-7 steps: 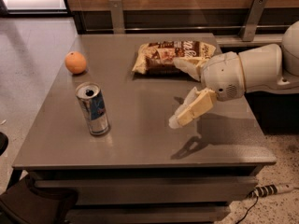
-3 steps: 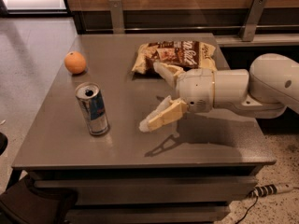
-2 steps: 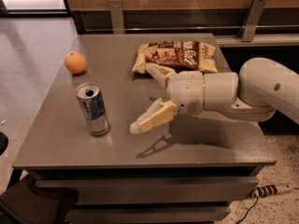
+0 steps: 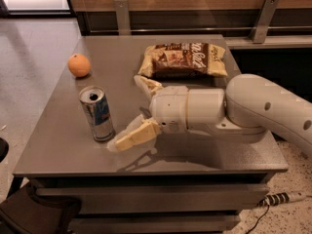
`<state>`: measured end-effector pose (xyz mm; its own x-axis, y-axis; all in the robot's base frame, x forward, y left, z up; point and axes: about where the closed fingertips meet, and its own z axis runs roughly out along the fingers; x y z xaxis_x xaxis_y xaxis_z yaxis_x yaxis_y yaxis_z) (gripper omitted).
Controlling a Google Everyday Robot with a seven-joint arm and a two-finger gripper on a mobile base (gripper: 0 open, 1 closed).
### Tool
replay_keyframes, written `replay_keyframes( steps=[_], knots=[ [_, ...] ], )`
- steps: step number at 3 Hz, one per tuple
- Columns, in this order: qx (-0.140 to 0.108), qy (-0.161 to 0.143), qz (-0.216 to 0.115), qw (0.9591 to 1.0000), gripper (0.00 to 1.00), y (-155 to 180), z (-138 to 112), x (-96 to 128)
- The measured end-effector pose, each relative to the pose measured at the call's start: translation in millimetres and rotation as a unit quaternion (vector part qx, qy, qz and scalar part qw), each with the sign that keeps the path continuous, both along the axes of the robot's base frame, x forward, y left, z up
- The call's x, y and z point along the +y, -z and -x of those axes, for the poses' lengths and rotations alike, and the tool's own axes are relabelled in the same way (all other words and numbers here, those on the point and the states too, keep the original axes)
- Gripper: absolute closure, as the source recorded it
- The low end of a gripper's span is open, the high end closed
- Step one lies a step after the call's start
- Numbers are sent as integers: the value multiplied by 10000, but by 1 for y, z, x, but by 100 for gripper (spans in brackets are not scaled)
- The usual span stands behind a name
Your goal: Pick redbull can
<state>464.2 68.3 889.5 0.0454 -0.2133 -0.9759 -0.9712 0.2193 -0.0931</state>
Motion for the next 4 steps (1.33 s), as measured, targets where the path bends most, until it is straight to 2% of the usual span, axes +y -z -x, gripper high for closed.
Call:
replay_keyframes(
  steps=[2,3,4],
  knots=[
    [187,-213,-331,9990,0,14,3,50],
    [216,-461,-503,9974,23,17,6,71],
    [204,-460,-487,9975,48,16,7,71]
  ],
)
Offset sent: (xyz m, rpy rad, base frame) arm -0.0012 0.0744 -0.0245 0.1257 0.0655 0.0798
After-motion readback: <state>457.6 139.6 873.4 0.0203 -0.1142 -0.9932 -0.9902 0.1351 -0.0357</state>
